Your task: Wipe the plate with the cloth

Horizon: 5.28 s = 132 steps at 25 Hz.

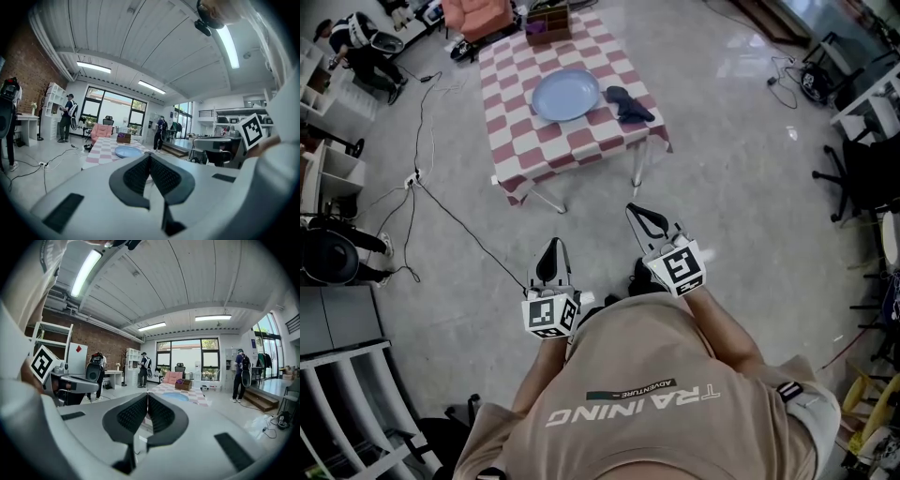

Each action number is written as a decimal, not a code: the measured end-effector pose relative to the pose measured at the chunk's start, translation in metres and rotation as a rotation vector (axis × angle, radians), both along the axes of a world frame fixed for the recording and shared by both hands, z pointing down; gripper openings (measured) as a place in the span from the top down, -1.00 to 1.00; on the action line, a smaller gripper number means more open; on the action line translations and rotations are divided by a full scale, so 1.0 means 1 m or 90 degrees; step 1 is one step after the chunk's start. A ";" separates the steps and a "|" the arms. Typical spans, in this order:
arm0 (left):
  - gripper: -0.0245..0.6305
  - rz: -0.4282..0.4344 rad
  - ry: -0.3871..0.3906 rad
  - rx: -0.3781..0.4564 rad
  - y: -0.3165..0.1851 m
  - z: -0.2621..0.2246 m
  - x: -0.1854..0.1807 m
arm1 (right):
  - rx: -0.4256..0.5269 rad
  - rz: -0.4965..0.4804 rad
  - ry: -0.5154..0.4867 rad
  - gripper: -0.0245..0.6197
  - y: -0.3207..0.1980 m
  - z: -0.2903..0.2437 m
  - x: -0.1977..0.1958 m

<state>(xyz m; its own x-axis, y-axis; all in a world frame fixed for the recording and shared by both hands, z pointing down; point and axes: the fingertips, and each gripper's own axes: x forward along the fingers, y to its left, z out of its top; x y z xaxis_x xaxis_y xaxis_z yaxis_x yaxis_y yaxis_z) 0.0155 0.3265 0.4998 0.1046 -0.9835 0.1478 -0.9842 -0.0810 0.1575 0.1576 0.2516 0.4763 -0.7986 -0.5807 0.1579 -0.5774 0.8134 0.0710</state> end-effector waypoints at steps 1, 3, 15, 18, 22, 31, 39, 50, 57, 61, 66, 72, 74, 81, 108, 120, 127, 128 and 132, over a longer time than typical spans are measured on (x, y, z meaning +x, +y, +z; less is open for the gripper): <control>0.88 0.004 -0.004 -0.002 -0.007 0.000 0.005 | 0.002 -0.007 -0.008 0.87 -0.006 -0.002 0.001; 0.88 0.011 -0.008 -0.004 -0.021 -0.002 0.018 | -0.004 -0.017 -0.020 0.87 -0.015 -0.002 0.003; 0.88 -0.017 -0.004 -0.002 -0.081 -0.007 0.049 | -0.059 -0.039 -0.054 0.87 -0.063 0.027 0.038; 0.88 -0.021 -0.007 -0.006 -0.087 -0.009 0.043 | -0.074 -0.046 -0.048 0.87 -0.067 0.035 0.034; 0.88 -0.020 -0.002 -0.003 -0.100 -0.008 0.026 | -0.061 -0.048 -0.040 0.87 -0.085 0.031 0.018; 0.88 -0.003 0.035 0.001 -0.150 -0.004 -0.028 | -0.030 -0.044 0.011 0.87 -0.132 0.016 -0.033; 0.88 0.056 -0.021 0.030 -0.197 -0.010 -0.069 | -0.013 -0.015 0.001 0.87 -0.170 0.008 -0.088; 0.88 0.103 0.011 0.006 -0.242 0.002 -0.107 | -0.031 0.015 0.019 0.87 -0.197 0.016 -0.127; 0.88 0.092 0.023 -0.002 -0.274 0.003 -0.116 | -0.026 -0.005 0.013 0.87 -0.233 0.013 -0.140; 0.88 0.061 0.022 -0.004 -0.302 0.003 -0.124 | -0.008 -0.030 0.021 0.87 -0.263 0.014 -0.147; 0.88 0.036 0.009 -0.007 -0.337 -0.006 -0.127 | -0.019 -0.067 0.017 0.87 -0.306 0.013 -0.152; 0.88 0.009 0.008 -0.012 -0.374 -0.006 -0.122 | -0.028 -0.105 0.017 0.87 -0.336 0.019 -0.152; 0.88 0.005 0.003 -0.016 -0.385 -0.006 -0.119 | -0.035 -0.115 0.012 0.87 -0.344 0.019 -0.150; 0.88 -0.038 0.010 -0.001 -0.424 -0.016 -0.129 | -0.020 -0.093 0.001 0.87 -0.382 0.014 -0.143; 0.88 0.081 0.040 0.012 -0.483 -0.004 -0.190 | -0.052 0.032 0.055 0.87 -0.438 0.021 -0.195; 0.88 -0.003 0.025 0.021 -0.478 -0.010 -0.193 | -0.046 0.014 0.082 0.87 -0.463 0.035 -0.157; 0.88 -0.011 0.019 0.005 -0.474 -0.005 -0.183 | -0.111 0.073 0.124 0.87 -0.470 0.080 -0.103; 0.88 -0.010 0.016 0.003 -0.474 -0.004 -0.182 | -0.121 0.079 0.134 0.87 -0.469 0.089 -0.095; 0.88 -0.015 0.002 0.005 -0.473 -0.009 -0.187 | -0.166 0.111 0.172 0.87 -0.462 0.129 -0.069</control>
<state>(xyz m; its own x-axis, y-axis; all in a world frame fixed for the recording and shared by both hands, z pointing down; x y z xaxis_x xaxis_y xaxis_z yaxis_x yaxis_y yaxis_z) -0.1713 -0.1465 0.4910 0.0822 -0.9869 0.1391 -0.9854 -0.0596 0.1596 0.0890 -0.2108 0.6054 -0.6015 -0.6164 0.5082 -0.6971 0.7157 0.0429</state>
